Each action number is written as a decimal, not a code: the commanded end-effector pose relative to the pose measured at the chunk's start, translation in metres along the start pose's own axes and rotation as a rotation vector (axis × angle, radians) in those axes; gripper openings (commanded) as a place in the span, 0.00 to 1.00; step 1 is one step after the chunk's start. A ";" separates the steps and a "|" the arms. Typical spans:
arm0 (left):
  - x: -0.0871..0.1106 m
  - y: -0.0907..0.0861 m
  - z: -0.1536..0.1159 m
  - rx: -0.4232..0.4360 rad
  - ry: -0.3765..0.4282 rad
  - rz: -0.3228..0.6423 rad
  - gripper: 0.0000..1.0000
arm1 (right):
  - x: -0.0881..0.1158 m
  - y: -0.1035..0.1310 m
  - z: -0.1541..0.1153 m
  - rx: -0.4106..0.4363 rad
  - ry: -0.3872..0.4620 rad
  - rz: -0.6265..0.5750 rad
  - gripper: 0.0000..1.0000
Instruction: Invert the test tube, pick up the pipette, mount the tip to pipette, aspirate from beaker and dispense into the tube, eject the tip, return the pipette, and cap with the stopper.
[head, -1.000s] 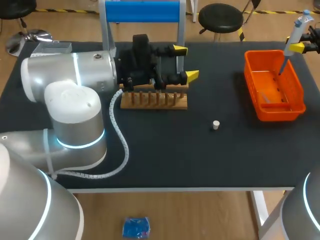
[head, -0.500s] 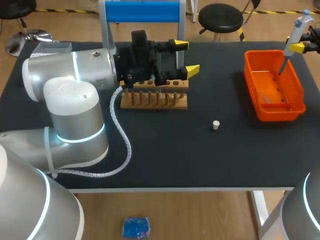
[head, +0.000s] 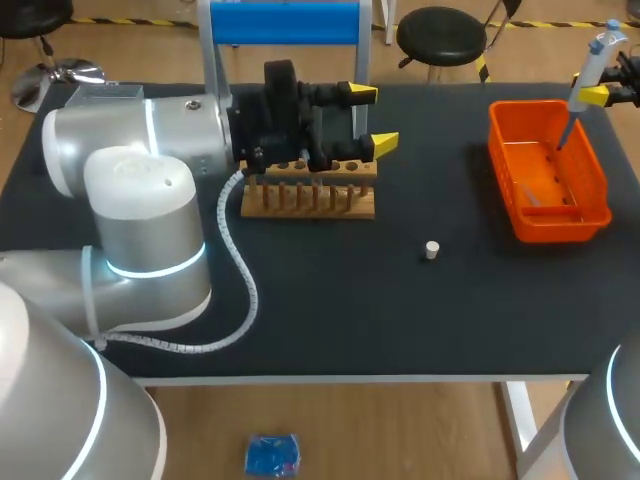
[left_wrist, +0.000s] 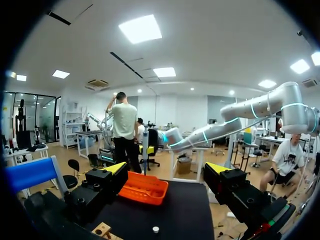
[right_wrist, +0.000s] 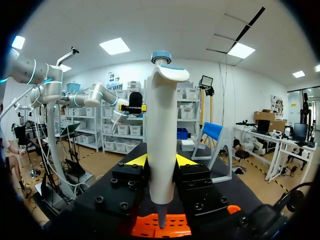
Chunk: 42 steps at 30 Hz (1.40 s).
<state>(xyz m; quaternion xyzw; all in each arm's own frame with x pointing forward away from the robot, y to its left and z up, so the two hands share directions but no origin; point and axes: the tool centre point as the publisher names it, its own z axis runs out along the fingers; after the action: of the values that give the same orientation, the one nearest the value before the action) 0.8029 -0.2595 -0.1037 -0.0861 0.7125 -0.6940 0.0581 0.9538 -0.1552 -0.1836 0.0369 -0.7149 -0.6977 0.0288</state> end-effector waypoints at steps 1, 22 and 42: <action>0.001 -0.002 0.002 -0.042 -0.007 -0.009 1.00 | -0.001 0.001 -0.002 0.003 0.006 0.000 0.00; 0.001 -0.002 0.002 -0.042 -0.007 -0.009 1.00 | -0.001 0.001 -0.002 0.003 0.006 0.000 0.00; 0.001 -0.002 0.002 -0.042 -0.007 -0.009 1.00 | 0.025 0.015 0.010 -0.013 0.001 -0.009 0.00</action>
<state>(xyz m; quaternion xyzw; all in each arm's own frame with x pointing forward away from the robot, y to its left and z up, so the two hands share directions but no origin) 0.8025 -0.2602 -0.1013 -0.0924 0.7273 -0.6779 0.0548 0.9432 -0.1530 -0.1764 0.0483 -0.7054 -0.7062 0.0359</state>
